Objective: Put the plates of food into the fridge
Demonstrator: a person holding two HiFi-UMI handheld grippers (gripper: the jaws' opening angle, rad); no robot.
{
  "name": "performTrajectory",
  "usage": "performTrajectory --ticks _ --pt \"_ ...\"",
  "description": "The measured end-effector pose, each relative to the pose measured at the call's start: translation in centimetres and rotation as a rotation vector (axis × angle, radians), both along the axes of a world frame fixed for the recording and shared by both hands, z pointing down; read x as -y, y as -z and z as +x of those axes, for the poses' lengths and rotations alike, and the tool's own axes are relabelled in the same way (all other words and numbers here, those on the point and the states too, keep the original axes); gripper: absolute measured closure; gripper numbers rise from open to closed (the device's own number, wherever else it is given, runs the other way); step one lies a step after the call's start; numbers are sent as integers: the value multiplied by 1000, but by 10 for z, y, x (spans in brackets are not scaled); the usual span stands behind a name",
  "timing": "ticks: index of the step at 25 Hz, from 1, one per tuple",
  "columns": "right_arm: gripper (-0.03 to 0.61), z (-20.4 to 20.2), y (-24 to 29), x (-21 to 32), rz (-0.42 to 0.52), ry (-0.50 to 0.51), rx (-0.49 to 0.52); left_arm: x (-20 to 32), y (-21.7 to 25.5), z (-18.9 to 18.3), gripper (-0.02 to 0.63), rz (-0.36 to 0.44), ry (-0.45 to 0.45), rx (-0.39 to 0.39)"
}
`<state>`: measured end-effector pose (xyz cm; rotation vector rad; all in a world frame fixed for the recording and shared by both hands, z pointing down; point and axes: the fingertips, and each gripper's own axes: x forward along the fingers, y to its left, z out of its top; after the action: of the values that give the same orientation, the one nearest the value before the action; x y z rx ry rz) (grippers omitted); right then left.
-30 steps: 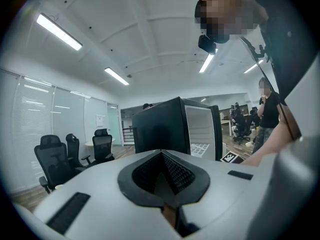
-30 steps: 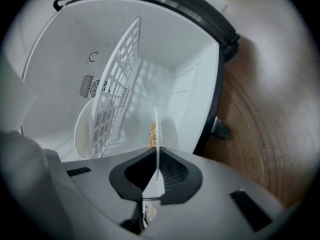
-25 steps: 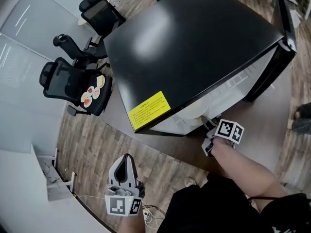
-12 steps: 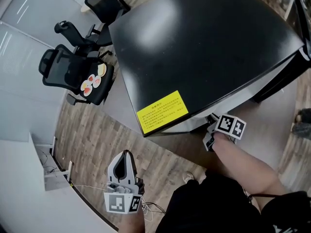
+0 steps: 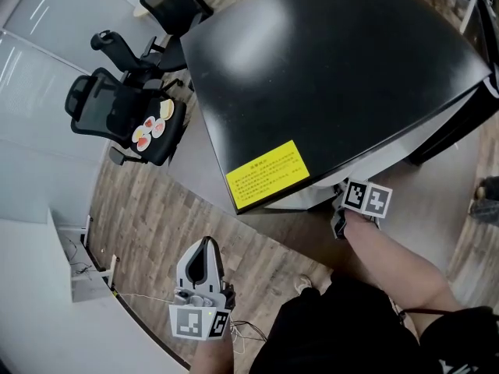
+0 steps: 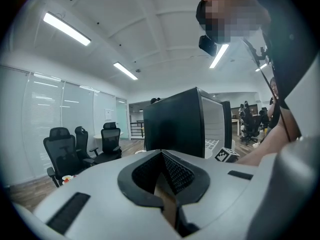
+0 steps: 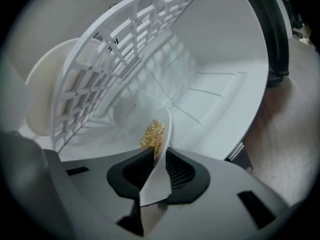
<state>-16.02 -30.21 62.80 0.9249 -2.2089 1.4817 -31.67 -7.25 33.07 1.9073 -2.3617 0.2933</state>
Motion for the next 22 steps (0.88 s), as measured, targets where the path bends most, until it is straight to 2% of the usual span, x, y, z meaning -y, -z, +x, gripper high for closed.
performTrajectory --ticks 4,7,12,17,22 --pt "496 2 -11 2 13 35 -73 -9 0 -2 611 -8 20 5" --pt "479 5 -12 2 76 83 -139 -15 -6 0 611 -16 35 -4" --pt "389 9 -8 0 169 167 -236 -17 -5 12 611 -13 16 -2" --pt "383 16 2 3 242 176 -247 -22 0 14 611 1 19 9" --pt "384 30 20 1 313 161 -199 -19 3 24 611 32 -3 2"
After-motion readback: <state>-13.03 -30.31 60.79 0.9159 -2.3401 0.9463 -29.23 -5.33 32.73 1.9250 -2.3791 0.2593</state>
